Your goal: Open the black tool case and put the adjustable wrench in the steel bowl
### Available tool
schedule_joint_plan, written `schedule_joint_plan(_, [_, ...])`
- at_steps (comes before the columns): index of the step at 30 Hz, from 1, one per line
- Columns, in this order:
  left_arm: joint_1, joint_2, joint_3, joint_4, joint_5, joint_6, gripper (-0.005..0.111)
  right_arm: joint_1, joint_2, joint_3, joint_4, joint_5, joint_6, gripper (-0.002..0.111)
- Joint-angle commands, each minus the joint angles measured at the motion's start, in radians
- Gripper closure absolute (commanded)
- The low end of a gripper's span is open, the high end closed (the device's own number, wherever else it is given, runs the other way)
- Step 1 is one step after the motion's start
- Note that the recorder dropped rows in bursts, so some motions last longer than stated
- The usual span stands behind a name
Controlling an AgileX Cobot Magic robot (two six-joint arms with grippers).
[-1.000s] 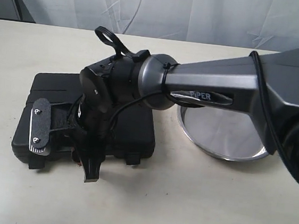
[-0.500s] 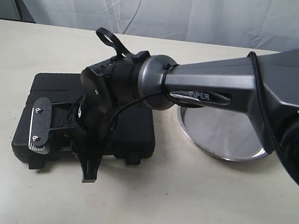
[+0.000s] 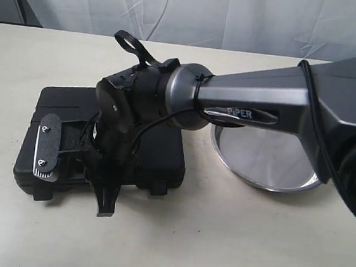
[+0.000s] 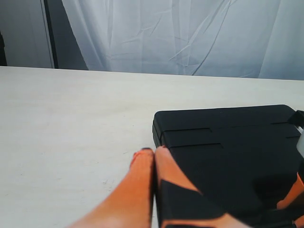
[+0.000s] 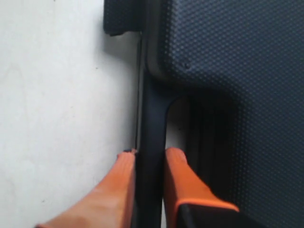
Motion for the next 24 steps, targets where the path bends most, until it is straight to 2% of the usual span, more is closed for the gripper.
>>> schedule_joint_plan(1, [-0.007,-0.005,-0.001,0.007,-0.013,-0.005,0.107,0.001,-0.022,-0.005,-0.013,0.000,-0.010,0.109])
schedule_joint_plan(24, [-0.007,-0.005,-0.001,0.007,-0.013,-0.005,0.107,0.001,-0.087,-0.005,-0.074,-0.024,-0.007,0.109])
